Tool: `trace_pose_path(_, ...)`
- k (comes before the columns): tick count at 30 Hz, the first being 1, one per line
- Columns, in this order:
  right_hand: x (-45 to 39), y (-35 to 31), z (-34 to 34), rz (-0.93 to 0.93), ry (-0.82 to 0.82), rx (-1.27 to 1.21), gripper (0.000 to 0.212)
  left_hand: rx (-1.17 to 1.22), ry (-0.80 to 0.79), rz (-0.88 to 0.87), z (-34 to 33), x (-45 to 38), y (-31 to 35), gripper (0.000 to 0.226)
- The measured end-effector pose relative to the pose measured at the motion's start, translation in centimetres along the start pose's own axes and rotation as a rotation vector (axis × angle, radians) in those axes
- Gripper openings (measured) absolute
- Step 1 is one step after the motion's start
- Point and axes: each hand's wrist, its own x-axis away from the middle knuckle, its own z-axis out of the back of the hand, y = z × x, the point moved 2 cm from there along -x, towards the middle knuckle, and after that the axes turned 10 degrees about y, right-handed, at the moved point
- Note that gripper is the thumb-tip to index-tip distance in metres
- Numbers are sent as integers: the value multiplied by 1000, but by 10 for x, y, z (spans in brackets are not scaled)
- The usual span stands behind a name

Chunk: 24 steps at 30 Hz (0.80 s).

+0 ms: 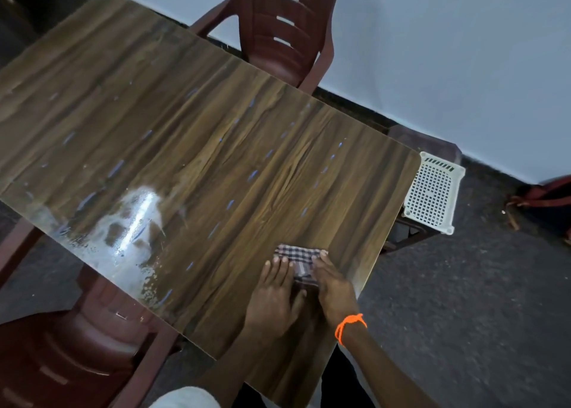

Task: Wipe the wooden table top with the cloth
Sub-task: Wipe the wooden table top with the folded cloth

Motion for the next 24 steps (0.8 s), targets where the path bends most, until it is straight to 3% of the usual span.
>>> trace_pose_path(6, -59, 17, 23, -95, 63, 71, 46, -21, -23, -48, 1, -80, 11, 58)
trace_pose_path(12, -121, -13, 1, 57, -5, 128, 49, -53, 1, 44, 22, -124, -31, 53)
trace_pose_path(18, -85, -17, -14, 193, -27, 112, 59, -16, 131, 191, 19, -77, -14, 47)
trace_pose_path(21, -61, -4, -4, 126, 46, 57, 53, 23, 83, 279, 3, -71, 20, 63)
trace_pose_path(24, -64, 21, 15, 29, 105, 57, 51, 15, 43, 210, -8, -95, 37, 60)
